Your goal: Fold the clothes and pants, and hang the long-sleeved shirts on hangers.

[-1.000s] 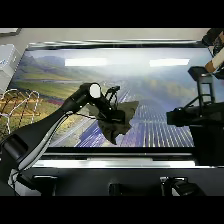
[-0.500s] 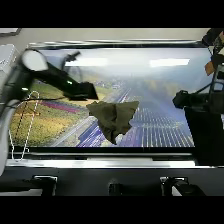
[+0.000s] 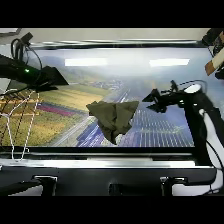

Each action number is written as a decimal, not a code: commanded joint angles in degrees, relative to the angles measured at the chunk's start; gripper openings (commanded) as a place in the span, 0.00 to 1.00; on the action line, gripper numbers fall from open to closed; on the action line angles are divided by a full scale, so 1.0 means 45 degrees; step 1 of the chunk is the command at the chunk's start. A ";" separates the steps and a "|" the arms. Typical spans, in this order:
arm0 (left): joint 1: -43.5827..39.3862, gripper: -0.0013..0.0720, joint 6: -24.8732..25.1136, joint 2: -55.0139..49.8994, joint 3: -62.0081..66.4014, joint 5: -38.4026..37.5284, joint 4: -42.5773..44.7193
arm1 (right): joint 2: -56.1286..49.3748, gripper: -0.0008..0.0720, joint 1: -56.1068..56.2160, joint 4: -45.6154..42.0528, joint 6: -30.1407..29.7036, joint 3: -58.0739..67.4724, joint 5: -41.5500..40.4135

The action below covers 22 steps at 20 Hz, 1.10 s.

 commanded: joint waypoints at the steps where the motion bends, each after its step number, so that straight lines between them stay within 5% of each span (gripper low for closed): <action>1: 0.0432 0.94 0.0019 0.0068 0.0010 -0.0034 0.0204 | -0.1530 0.67 0.0709 0.1297 -0.1093 0.0005 -0.1651; 6: 0.0437 0.94 -0.0180 0.0087 0.0010 -0.0588 0.1438 | -0.1783 0.67 0.1554 0.1127 -0.1044 0.0005 -0.3876; 13: 0.1467 0.94 0.0039 0.0083 -0.0019 -0.1598 0.2176 | -0.2084 0.58 0.1685 -0.0223 -0.0199 0.0005 -0.4124; 14: 0.1647 0.94 0.0136 0.0083 -0.0102 -0.1603 0.2176 | -0.2157 0.53 0.1685 -0.0189 -0.0209 0.0005 -0.4090; 17: 0.2108 0.94 0.0641 0.0083 -0.0869 -0.1229 0.2157 | -0.2166 0.06 0.1685 0.0301 -0.0879 0.0010 -0.4313; 22: 0.2195 0.93 0.1311 -0.0107 -0.5119 0.3249 0.0704 | -0.1977 0.05 0.1685 0.0651 -0.1107 0.0010 -0.3818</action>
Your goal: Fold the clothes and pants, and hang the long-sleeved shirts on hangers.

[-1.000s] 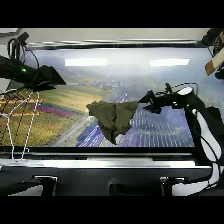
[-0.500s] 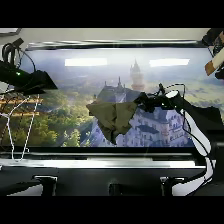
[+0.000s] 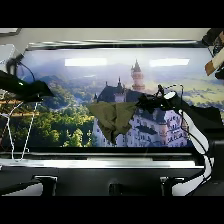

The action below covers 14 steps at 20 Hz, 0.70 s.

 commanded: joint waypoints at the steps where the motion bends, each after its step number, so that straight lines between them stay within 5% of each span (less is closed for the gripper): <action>1: 0.0092 0.93 0.0753 -0.0350 -0.3293 0.3886 -0.2021 | 0.0170 0.05 0.0010 0.0253 -0.0185 0.0010 0.0539; 4: -0.0112 0.93 0.2327 -0.1617 -0.5489 0.6091 -0.5163 | 0.0423 0.05 0.0010 0.0165 -0.0189 0.0010 0.1224; 7: -0.0806 0.93 0.3929 -0.3240 -0.5571 0.6484 -0.7596 | 0.0724 0.05 0.0010 0.0049 -0.0199 0.0010 0.1540; 14: -0.2443 0.93 0.3716 -0.5192 -0.4158 0.7810 -0.8087 | 0.1302 0.05 0.0005 -0.0291 -0.0199 0.0010 0.2132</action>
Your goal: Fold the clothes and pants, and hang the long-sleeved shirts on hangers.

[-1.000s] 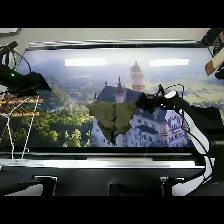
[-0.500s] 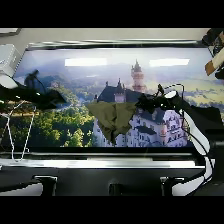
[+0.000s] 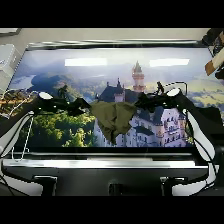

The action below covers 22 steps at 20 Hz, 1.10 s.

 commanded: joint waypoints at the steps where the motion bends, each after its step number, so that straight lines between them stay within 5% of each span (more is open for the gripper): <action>1: -0.0588 0.91 -0.0170 -0.0729 0.0549 0.1054 -0.0481 | 0.0233 0.05 0.0010 -0.0155 -0.0019 0.0015 0.0500; 3: -0.0675 0.61 -0.0578 -0.0738 0.0695 0.1690 -0.0481 | 0.0345 0.05 0.0005 -0.0219 -0.0165 0.0015 0.0777; 5: -0.0699 0.04 -0.0573 -0.0738 0.0942 0.1807 -0.0476 | 0.0578 0.05 -0.0005 -0.0272 -0.0408 0.0015 0.0967; 12: 0.0117 0.03 -0.0831 -0.0078 0.5197 -0.0325 -0.0034 | 0.4396 0.05 -0.0019 -0.1695 -0.1214 0.0471 -0.1025; 17: 0.1263 0.03 -0.3026 0.1481 1.2157 -0.3070 0.4031 | 0.7936 0.05 -0.0019 -0.7611 0.1122 0.3818 -0.1316; 19: 0.1753 0.03 -0.3449 0.3235 1.2730 -0.2497 0.4760 | 0.9102 0.05 -0.0019 -0.9296 0.1729 0.5343 -0.1321; 22: 0.2239 0.04 -0.3439 0.6693 1.1434 -0.1268 0.4779 | 1.0486 0.05 -0.0015 -0.8655 0.1656 0.7218 -0.1166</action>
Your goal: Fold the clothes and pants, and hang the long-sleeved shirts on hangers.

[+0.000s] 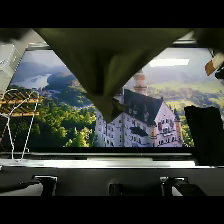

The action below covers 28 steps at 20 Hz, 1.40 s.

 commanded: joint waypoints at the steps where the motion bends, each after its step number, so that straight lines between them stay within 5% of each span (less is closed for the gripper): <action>1: 0.0573 0.04 -0.0452 0.3677 -0.0340 0.1035 0.1122 | 0.1821 0.05 -0.0010 -0.0597 0.0306 0.2278 0.0063; 4: 0.0573 0.03 -0.0486 0.6397 -0.0549 0.1749 0.1127 | 0.2909 0.05 -0.0015 0.0865 0.0185 0.3565 0.0180; 7: 0.0573 0.04 -0.1753 0.7946 -0.0549 0.2798 0.1943 | 0.3152 0.05 -0.0010 0.1350 0.0481 0.4483 -0.0126; 12: 0.0573 0.04 -0.2123 0.7359 -0.0612 0.1413 0.2793 | 0.1783 0.05 -0.0010 0.1035 0.0588 0.4493 -0.0748; 20: 0.0563 0.04 -0.0758 0.0631 -0.2040 -0.0860 0.2793 | -0.6314 0.05 -0.0010 0.0597 0.1331 0.4493 0.1894; 28: 0.0282 0.04 -0.0777 -0.6377 -0.2186 0.0068 0.2739 | -1.2915 0.06 -0.0015 0.3201 0.2569 0.4493 -0.2395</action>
